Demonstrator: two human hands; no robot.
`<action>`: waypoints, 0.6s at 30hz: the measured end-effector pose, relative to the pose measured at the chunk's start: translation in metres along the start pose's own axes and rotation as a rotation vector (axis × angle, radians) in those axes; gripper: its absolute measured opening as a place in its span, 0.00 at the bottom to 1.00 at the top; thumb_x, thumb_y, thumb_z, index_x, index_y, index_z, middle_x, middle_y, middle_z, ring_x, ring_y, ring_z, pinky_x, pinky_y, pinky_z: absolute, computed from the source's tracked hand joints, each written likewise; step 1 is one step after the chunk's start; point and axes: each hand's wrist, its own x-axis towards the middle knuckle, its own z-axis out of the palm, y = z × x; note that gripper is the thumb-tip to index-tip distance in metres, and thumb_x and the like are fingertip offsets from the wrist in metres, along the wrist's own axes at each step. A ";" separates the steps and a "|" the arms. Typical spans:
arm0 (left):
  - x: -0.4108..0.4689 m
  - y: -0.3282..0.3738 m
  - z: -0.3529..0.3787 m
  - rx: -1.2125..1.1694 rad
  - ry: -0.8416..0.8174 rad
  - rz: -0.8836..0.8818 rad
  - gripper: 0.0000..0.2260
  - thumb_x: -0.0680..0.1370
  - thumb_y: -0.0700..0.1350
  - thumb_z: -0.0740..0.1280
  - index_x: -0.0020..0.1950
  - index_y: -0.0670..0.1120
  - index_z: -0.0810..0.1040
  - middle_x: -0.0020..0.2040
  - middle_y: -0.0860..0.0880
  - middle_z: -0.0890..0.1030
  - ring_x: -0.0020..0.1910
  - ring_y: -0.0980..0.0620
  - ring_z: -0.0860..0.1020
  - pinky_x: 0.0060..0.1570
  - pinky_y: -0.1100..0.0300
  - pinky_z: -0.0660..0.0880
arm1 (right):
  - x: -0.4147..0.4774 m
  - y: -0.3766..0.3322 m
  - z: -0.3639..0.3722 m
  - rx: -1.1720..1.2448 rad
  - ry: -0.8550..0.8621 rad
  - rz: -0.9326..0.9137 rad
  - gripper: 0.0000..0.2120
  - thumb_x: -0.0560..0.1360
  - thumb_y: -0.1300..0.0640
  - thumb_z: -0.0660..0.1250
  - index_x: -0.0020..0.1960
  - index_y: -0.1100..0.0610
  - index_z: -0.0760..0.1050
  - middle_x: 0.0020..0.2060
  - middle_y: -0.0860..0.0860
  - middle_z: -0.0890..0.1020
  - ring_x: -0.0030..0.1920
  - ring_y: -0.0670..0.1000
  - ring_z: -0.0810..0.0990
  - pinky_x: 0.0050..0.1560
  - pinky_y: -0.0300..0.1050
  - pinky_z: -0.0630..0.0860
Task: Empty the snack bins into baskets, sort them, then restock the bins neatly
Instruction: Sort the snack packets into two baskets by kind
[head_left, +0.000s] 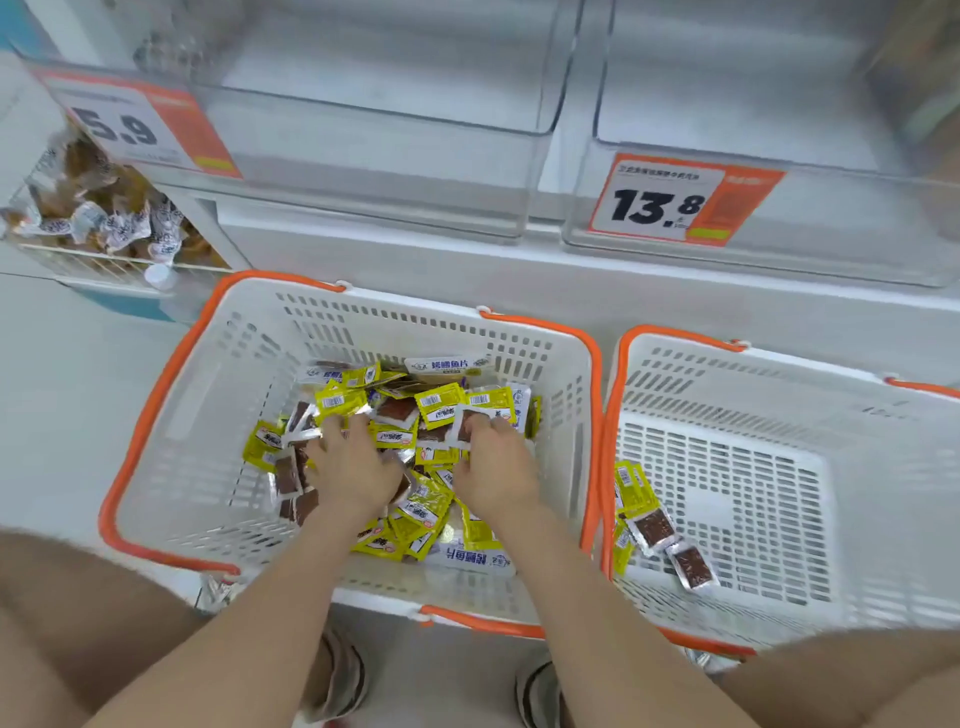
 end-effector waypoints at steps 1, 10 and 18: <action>0.005 -0.004 0.001 0.002 -0.043 0.028 0.26 0.78 0.50 0.68 0.75 0.47 0.69 0.73 0.41 0.65 0.72 0.33 0.65 0.72 0.38 0.62 | 0.006 0.003 0.007 -0.026 -0.040 -0.057 0.23 0.76 0.56 0.69 0.70 0.54 0.71 0.65 0.54 0.73 0.66 0.58 0.74 0.57 0.53 0.78; 0.029 -0.018 -0.020 -0.043 -0.142 0.339 0.22 0.83 0.61 0.62 0.40 0.47 0.82 0.35 0.49 0.76 0.47 0.45 0.79 0.46 0.52 0.70 | 0.015 -0.008 0.049 -0.264 -0.116 0.035 0.48 0.65 0.24 0.65 0.78 0.45 0.61 0.69 0.55 0.69 0.68 0.63 0.67 0.66 0.62 0.70; 0.064 -0.003 -0.024 0.013 -0.312 0.491 0.37 0.74 0.47 0.80 0.80 0.48 0.68 0.83 0.47 0.56 0.81 0.45 0.61 0.74 0.48 0.67 | 0.064 0.009 0.033 -0.033 -0.024 -0.093 0.36 0.73 0.47 0.66 0.79 0.49 0.60 0.78 0.54 0.63 0.79 0.59 0.59 0.74 0.65 0.64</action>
